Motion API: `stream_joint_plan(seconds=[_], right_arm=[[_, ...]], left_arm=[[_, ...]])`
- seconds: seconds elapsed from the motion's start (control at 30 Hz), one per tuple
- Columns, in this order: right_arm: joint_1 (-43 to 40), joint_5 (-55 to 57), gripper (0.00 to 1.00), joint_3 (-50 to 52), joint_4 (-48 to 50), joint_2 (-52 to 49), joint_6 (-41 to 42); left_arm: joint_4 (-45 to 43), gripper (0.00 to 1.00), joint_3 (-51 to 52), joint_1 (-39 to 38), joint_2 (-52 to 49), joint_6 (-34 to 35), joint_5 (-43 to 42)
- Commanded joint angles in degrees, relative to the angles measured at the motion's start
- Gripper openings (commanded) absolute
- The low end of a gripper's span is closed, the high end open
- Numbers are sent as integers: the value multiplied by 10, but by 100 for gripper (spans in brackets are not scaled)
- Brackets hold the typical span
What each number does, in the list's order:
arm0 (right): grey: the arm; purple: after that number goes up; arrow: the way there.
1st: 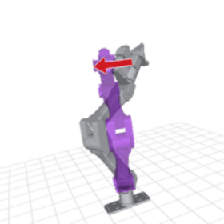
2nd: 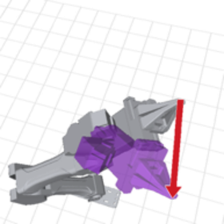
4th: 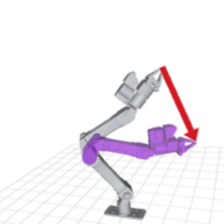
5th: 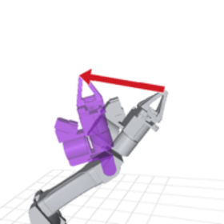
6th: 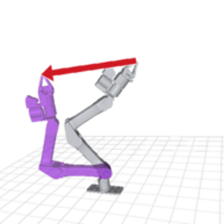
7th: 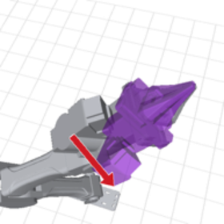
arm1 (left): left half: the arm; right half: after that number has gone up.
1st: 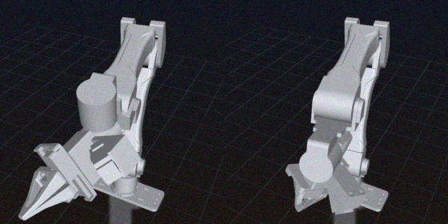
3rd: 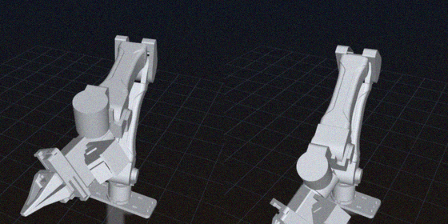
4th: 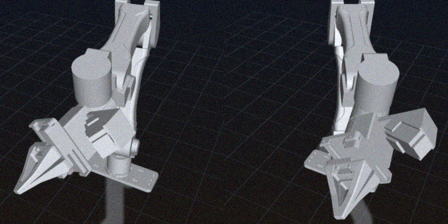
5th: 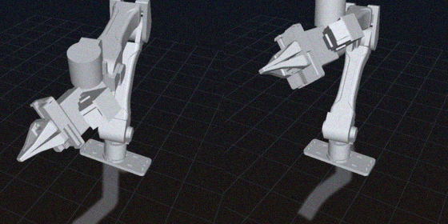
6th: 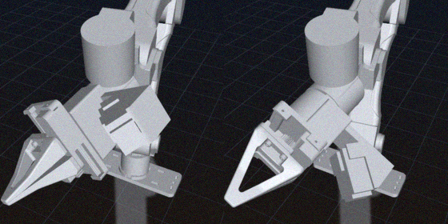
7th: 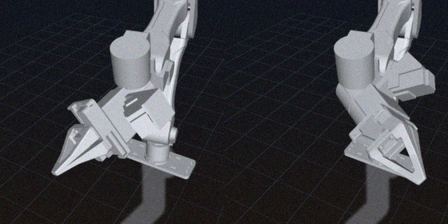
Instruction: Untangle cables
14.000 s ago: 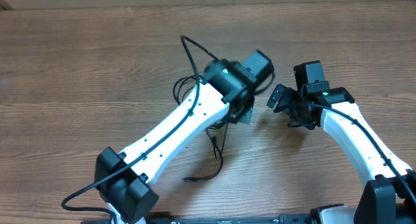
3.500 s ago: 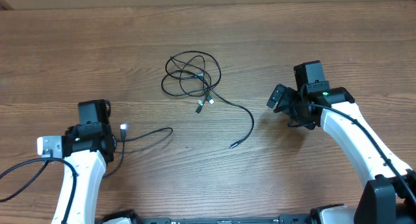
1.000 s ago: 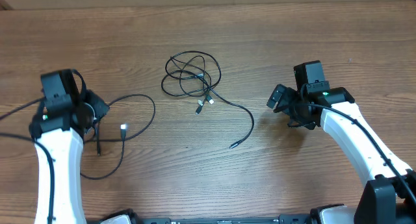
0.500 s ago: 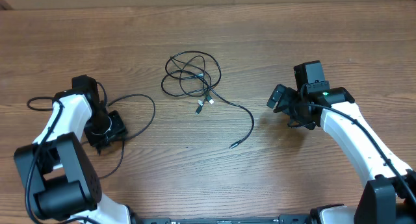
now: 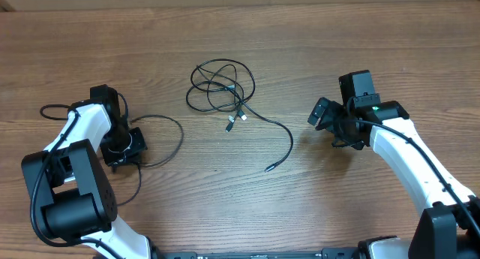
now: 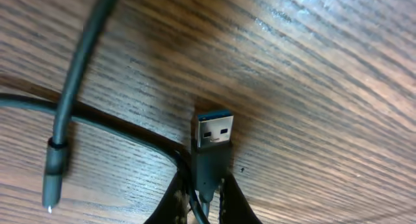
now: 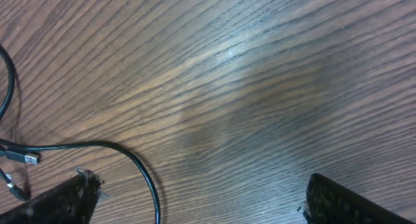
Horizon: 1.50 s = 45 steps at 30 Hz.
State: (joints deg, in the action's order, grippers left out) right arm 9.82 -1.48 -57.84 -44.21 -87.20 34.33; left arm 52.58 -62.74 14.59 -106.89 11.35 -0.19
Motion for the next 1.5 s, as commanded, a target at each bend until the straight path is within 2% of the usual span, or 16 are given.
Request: stream_joint_plan(seconds=[0.0, 0.17, 0.27, 0.4, 0.67, 0.87, 1.0, 1.07, 1.17, 1.2, 1.33, 1.47], right_arm=[[-2, 3, 100, -2, 2, -4, 2], [-2, 3, 100, -2, 2, -4, 2], [-2, 3, 100, -2, 2, -4, 2], [-2, 4, 100, -2, 2, -4, 2], [-2, 3, 100, -2, 2, -4, 2], [-2, 3, 100, -2, 2, -4, 2], [-2, 3, 100, -2, 2, -4, 2], [-2, 3, 100, -2, 2, -4, 2], [-2, 4, 100, -2, 2, -4, 2], [-2, 3, 100, -2, 2, -4, 2], [-2, 3, 100, -2, 2, -4, 2], [-2, 3, 100, -2, 2, -4, 2]], left_arm=[[-80, 4, 10, 1, -57, -8, 30], [-175, 4, 0, 17, -57, 29, 126], [-248, 5, 0, 26, -57, 31, 130], [-326, 10, 0, 41, -57, 30, 141], [-405, 15, 0, 94, -59, 55, 145], [-415, 13, 0, 151, -59, 88, 129], [-420, 17, -8, 170, -58, 85, 75], [-414, 22, -24, 172, -56, 78, 43], [-380, 40, -58, 169, -45, 78, 31], [-365, 43, -74, 169, -39, 78, 31], [-293, 45, -137, 167, -11, 80, 25], [-222, 45, -191, 164, 18, 89, -39]])
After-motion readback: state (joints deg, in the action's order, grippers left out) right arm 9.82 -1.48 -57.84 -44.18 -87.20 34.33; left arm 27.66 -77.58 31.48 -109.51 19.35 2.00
